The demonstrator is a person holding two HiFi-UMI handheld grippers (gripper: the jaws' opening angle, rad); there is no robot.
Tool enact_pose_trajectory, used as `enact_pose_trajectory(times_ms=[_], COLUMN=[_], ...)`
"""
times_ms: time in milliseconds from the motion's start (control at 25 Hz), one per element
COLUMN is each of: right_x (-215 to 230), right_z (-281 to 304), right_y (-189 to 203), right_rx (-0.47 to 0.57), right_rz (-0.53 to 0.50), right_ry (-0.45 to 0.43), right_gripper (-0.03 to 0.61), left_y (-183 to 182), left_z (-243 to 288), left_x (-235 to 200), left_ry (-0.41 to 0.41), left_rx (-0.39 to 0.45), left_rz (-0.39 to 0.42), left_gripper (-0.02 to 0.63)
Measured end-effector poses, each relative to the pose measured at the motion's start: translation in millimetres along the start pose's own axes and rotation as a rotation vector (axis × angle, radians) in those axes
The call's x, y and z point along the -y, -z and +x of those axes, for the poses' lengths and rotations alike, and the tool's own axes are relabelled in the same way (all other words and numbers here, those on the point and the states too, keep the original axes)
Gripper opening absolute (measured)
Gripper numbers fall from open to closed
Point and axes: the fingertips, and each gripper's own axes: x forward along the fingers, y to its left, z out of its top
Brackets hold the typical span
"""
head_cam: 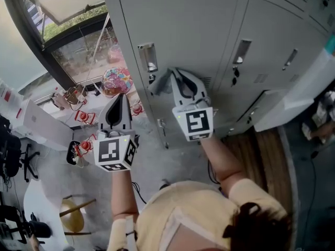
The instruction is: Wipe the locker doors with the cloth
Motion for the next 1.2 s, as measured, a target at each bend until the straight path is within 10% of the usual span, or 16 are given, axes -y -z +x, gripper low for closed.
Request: enact_pose_trajectory(times_ms=[1200], right_x=[122.5], right_z=[-63.7], right_y=[31.7], right_rx=[-0.102], right_rz=[0.027], right_ry=[0.295], right_gripper=[0.02], left_y=[0.9], left_z=[41.7], left_x=[60.0], left_ry=[0.166], left_rx=[0.021], left_rz=[-0.03], left_gripper=[-0.014])
